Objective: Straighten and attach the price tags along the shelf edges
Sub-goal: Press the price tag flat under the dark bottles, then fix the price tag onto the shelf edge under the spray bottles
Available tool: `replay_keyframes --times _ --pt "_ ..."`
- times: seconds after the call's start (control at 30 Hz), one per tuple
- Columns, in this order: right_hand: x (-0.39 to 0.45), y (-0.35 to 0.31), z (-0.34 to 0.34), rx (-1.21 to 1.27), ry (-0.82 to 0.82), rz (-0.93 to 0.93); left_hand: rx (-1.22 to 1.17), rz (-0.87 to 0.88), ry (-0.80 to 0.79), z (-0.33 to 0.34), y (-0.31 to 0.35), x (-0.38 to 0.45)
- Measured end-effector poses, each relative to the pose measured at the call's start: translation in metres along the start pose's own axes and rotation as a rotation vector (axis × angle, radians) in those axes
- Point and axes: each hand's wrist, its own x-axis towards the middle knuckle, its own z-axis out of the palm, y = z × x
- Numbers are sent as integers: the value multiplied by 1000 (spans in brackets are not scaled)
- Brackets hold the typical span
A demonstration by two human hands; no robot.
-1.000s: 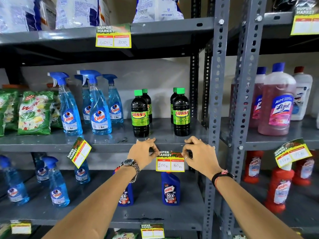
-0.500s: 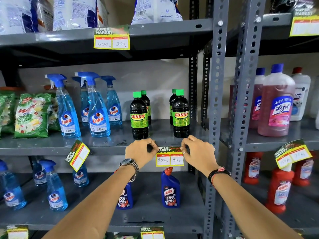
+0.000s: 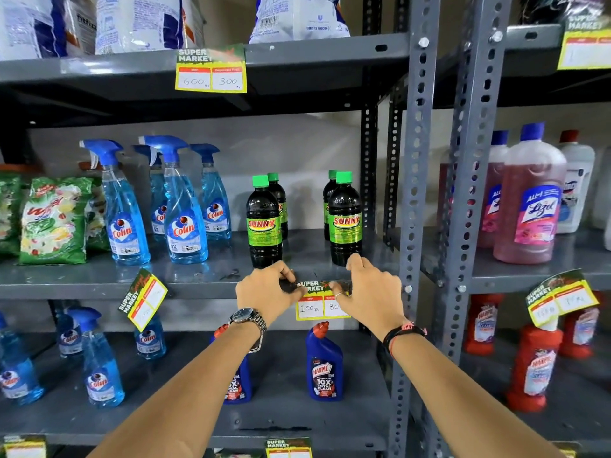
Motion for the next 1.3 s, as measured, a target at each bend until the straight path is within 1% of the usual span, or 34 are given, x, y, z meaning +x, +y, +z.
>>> replay_keyframes --times 0.17,0.27,0.43,0.63,0.7,0.8,0.9,1.0,1.1,1.17,1.23,1.3 --pt "3 -11 5 -178 15 11 0 -54 59 1 12 0" --pt "1 -9 8 -196 27 18 -4 -33 46 2 11 -1" --pt "-1 5 8 65 28 60 -6 11 27 5 0 -2" --pt "0 11 1 185 -47 105 -71 102 -14 -2 -18 -13" --pt "3 15 -7 226 -55 114 -84 130 25 -18 -33 -20" --pt "5 11 -16 263 -62 133 -96 126 141 -48 -65 -30" --pt "8 -16 -13 321 12 95 -153 41 252 -76 -105 -35" --pt "15 -57 0 392 22 47 -92 -105 289 -95 -154 -35" --pt "23 -104 20 424 21 3 -9 -233 218 -107 -208 -33" --pt "29 -141 36 469 27 -1 41 -296 143 -115 -246 -31" --pt "36 -179 51 530 26 15 129 -333 59 -124 -281 -26" --pt "41 -215 65 575 28 34 170 -320 -24 -131 -302 -19"
